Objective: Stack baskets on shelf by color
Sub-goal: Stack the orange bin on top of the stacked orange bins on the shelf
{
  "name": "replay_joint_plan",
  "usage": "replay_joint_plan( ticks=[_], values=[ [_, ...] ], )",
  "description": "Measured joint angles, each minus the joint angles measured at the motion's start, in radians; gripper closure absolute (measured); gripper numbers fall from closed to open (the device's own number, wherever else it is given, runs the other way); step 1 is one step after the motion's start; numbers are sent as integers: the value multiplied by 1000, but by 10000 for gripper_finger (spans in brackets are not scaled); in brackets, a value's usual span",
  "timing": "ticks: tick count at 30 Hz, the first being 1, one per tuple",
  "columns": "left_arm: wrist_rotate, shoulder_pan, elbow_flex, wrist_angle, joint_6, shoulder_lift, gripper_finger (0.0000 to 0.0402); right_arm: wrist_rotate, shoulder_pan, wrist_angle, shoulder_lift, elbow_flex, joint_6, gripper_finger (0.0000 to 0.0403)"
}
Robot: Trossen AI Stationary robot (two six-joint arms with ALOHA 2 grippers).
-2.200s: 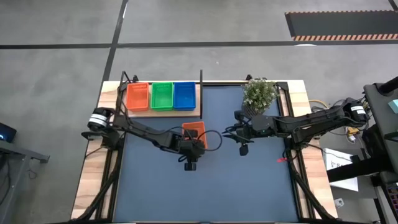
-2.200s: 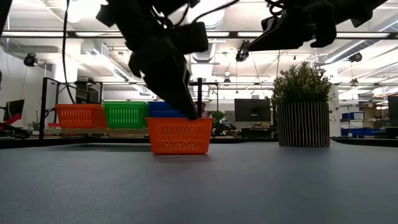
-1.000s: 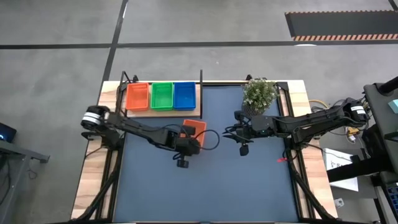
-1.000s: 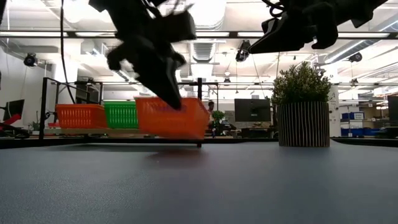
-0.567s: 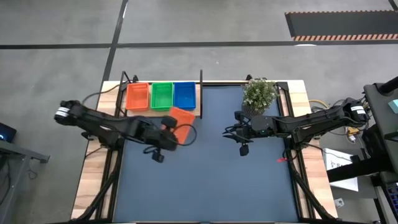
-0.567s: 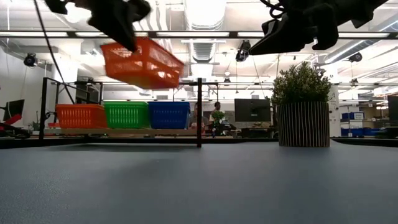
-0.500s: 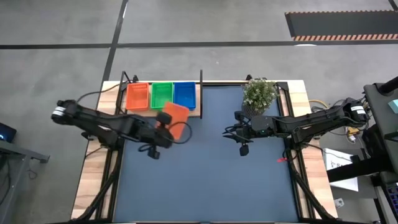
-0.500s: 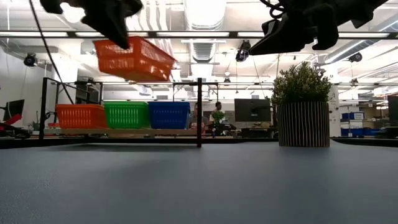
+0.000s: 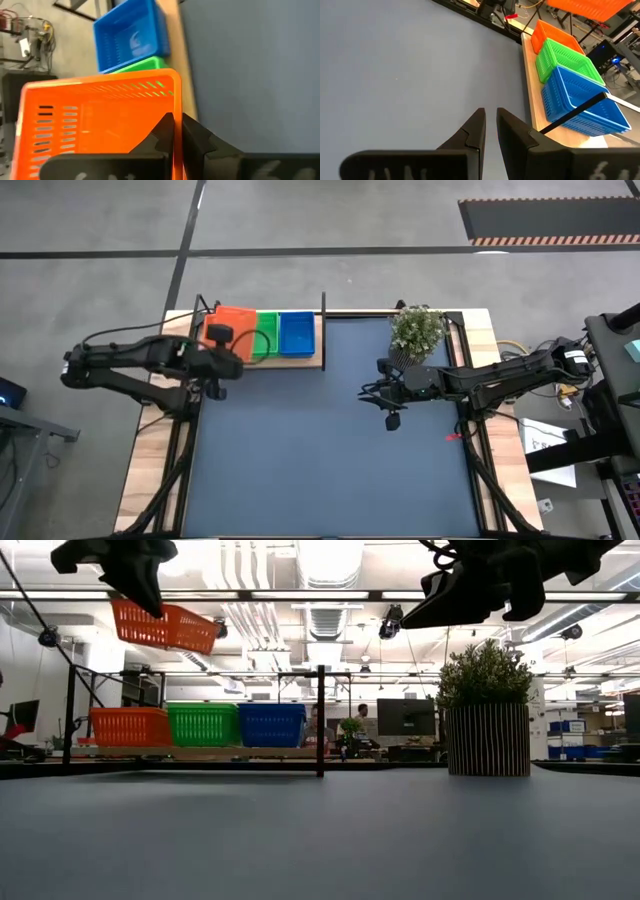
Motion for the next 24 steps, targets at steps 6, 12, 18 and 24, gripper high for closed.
replay_joint_plan(
  ticks=[6, 12, 18, 24],
  values=[
    [2, 137, -52, 1, 70, -62, 401, -1, 0, 0, 0, 0, 5, 365],
    [25, 276, -165, 30, 147, -112, 401, -1, 0, 0, 0, 0, 5, 365],
    [38, 380, -258, 104, 229, -116, 401, -2, 0, 0, 0, 0, 5, 365],
    [46, 450, -293, 161, 304, -70, 402, -2, 0, 0, 0, 0, 5, 365]
  ],
)
